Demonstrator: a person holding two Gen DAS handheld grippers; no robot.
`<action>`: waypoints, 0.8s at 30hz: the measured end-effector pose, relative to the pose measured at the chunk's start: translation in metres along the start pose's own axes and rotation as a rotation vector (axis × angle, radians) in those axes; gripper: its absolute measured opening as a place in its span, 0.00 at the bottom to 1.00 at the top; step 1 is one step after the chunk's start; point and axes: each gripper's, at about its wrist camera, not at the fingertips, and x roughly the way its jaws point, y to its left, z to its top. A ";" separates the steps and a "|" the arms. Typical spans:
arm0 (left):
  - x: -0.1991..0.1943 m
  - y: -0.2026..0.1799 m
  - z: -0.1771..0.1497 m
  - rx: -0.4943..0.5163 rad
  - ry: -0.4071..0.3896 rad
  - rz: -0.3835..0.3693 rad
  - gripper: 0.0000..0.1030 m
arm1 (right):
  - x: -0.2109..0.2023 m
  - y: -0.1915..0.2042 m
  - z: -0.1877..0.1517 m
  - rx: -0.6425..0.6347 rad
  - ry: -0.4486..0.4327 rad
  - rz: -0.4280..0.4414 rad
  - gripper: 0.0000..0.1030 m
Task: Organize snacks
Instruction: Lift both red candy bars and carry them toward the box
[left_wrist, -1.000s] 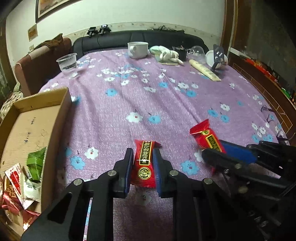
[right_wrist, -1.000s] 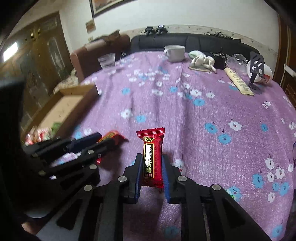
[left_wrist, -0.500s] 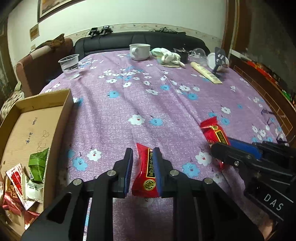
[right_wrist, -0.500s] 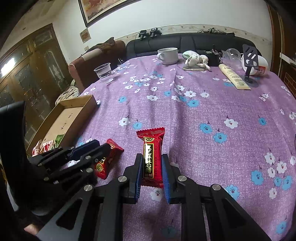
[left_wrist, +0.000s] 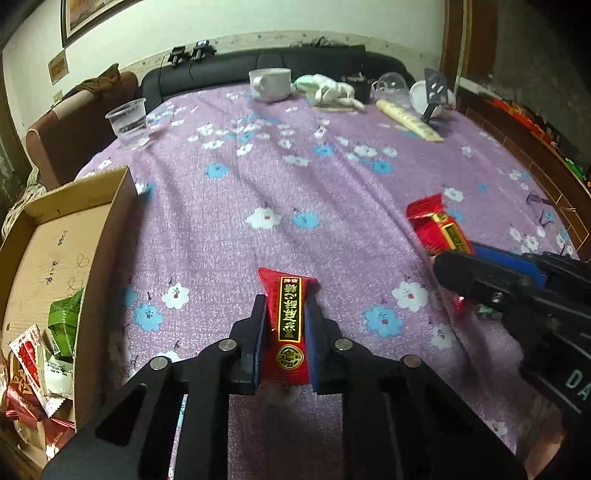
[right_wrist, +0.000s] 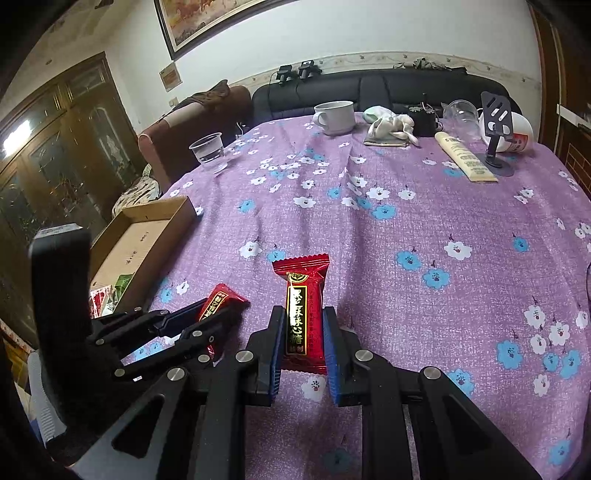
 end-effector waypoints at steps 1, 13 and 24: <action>-0.004 0.000 0.000 0.000 -0.021 0.005 0.15 | 0.000 0.000 0.000 -0.001 -0.001 0.001 0.19; -0.018 -0.001 0.004 0.016 -0.117 0.048 0.15 | -0.001 0.000 0.001 -0.001 -0.009 0.001 0.19; -0.024 -0.003 0.005 0.022 -0.154 0.052 0.15 | -0.001 0.000 0.001 -0.002 -0.019 -0.016 0.19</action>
